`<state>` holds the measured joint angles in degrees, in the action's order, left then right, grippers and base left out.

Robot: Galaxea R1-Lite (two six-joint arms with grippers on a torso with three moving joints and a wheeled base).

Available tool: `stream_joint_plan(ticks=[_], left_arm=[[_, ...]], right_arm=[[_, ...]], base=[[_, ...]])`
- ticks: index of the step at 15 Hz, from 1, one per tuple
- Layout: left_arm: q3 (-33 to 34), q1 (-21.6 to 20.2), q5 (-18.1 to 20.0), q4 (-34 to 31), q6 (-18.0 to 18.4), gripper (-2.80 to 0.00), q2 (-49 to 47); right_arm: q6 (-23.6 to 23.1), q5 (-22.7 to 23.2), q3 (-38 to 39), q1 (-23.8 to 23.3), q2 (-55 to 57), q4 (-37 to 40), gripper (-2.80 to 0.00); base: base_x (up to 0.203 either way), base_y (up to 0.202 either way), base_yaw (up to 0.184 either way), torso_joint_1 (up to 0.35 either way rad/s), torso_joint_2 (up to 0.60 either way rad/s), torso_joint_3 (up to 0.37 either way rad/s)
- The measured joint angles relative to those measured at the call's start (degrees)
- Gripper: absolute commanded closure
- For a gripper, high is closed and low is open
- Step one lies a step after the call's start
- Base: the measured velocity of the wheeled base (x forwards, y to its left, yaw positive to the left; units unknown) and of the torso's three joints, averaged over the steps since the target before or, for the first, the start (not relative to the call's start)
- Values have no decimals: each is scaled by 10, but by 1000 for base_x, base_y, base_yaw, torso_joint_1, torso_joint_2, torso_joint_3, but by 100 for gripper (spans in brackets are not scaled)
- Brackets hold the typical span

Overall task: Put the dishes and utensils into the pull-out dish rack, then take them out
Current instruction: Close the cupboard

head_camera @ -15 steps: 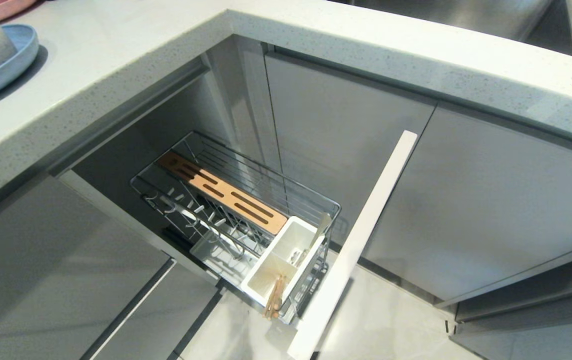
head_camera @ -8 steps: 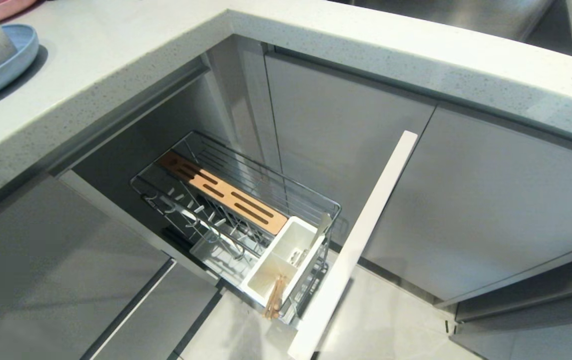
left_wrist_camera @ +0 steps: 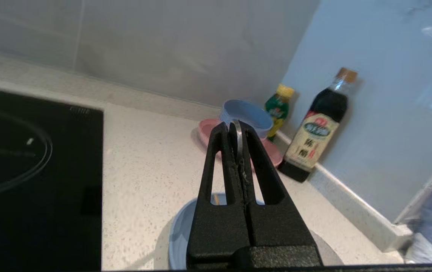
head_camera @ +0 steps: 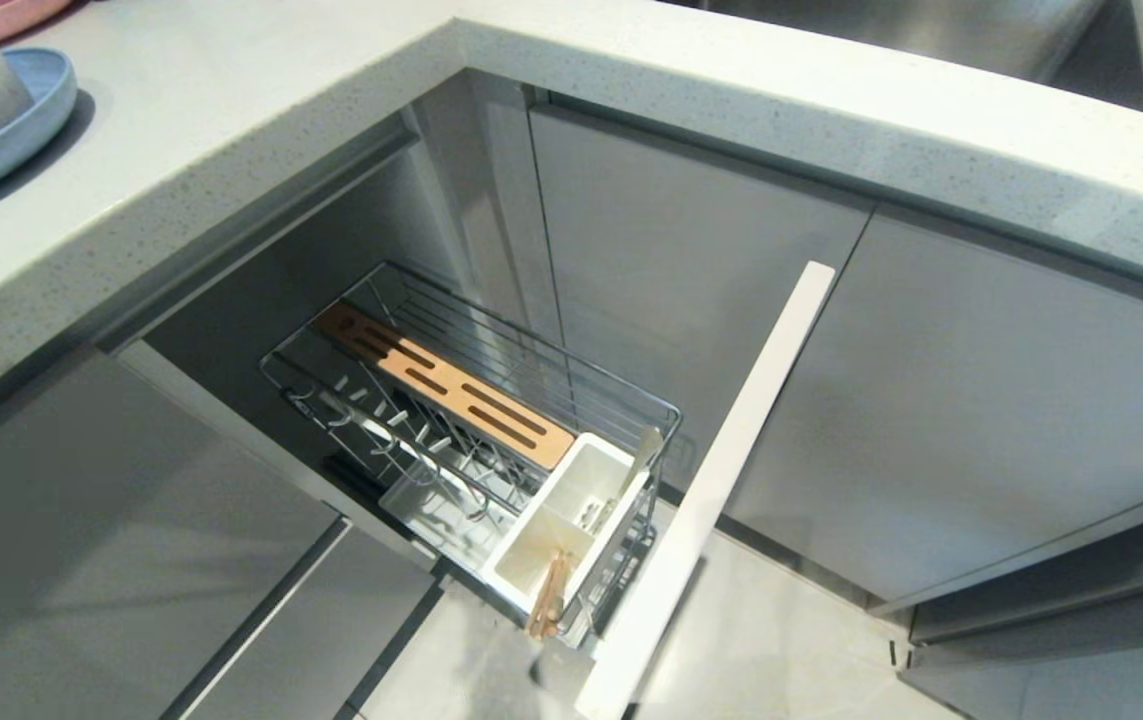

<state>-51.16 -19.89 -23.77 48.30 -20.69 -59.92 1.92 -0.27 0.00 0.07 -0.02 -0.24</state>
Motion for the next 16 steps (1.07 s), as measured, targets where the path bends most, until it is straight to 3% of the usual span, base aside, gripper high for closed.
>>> stream_joint_plan(ticks=[5, 16], left_arm=[[81, -37, 60, 135, 13, 0, 15], [91, -54, 86, 139, -5, 0, -23]], right_arm=[[0, 0, 0, 0, 0, 0, 0], [0, 0, 0, 0, 0, 0, 0]], base=[[0, 0, 0, 0, 0, 0], [0, 0, 0, 0, 0, 0]])
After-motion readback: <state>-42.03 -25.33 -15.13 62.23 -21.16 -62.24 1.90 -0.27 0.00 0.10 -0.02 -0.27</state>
